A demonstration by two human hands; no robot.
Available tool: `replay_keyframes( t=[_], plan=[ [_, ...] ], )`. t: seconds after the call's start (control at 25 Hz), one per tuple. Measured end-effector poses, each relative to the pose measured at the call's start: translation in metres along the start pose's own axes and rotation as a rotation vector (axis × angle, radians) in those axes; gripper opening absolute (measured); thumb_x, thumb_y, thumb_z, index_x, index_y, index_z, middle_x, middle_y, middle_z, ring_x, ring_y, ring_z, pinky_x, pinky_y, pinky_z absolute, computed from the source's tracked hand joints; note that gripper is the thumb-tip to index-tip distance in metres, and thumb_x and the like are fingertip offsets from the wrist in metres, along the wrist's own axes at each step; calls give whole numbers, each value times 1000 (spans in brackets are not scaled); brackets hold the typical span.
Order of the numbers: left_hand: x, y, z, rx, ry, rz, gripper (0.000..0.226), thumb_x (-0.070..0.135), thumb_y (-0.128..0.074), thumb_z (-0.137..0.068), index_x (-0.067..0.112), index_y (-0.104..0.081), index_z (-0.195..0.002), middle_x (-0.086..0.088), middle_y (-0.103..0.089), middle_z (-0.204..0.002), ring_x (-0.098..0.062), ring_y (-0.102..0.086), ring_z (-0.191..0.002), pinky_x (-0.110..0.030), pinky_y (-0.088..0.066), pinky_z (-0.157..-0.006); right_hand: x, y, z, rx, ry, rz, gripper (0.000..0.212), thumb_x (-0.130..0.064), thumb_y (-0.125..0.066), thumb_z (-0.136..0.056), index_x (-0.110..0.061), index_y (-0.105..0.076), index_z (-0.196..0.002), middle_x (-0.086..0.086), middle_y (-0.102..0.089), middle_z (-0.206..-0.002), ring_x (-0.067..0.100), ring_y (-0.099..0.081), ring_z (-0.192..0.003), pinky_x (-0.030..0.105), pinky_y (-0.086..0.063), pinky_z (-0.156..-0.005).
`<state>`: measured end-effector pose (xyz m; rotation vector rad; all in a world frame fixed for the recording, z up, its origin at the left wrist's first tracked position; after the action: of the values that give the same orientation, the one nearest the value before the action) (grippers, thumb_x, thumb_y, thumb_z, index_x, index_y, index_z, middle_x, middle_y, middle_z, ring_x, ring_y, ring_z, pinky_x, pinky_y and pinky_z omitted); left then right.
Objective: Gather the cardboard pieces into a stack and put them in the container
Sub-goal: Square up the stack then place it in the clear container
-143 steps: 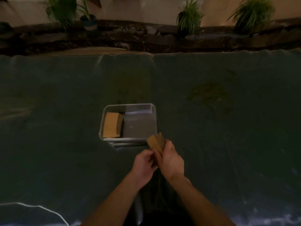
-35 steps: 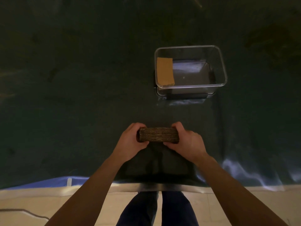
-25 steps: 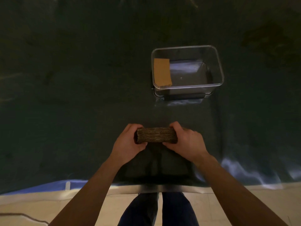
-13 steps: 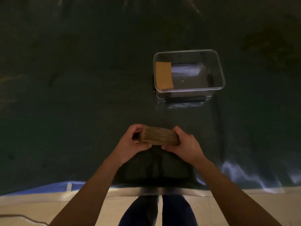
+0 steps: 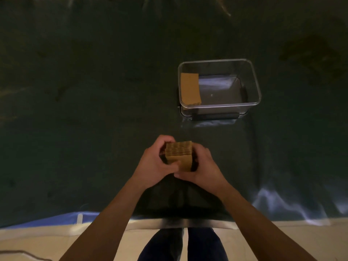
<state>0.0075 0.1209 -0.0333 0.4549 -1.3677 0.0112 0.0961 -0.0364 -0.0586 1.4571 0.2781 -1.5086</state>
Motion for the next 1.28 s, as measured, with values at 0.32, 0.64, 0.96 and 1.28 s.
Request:
replay_keyframes(
  t=[0.32,0.64,0.96,1.28],
  plan=[
    [-19,-48,23,208,225,256,67,-14,-67,-74,34,-48,-116,9,-64,-112,3,-62,-104,-17,-49,-90,11,-42,0,223,-57,-175,53,-42,-74,-64,-42,-51,-112,-13,-60,-110,1,-57,-103,29,-51,-89],
    [-27,-55,23,219,206,296,68,-12,-68,-71,34,-48,-117,11,-65,-107,1,-62,-106,-15,-46,-89,12,-34,0,240,13,9,57,-35,-77,-70,-45,-46,-117,-33,-49,-111,4,-51,-110,33,-50,-90],
    [-33,-59,27,200,230,306,65,2,-65,-71,41,-48,-118,16,-65,-112,-5,-61,-111,-25,-48,-99,14,-34,4,263,59,202,58,-35,-72,-70,-28,-50,-124,-20,-52,-115,-4,-38,-106,29,-42,-91],
    [-26,-60,26,182,262,556,63,-8,-59,-74,12,-49,-134,-5,-60,-132,-19,-57,-124,-32,-46,-103,12,-38,7,252,45,172,58,-37,-72,-69,-38,-42,-119,-30,-48,-110,-5,-45,-101,27,-37,-91]
  ],
)
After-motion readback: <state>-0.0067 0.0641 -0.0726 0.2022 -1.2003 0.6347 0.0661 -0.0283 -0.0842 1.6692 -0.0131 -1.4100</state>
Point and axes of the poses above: each hand's wrist, its own z-axis away from the middle knuckle, its own y-axis out of the back of the hand, x = y × z, the point moved 2 cm from there along -z, towards the middle knuckle
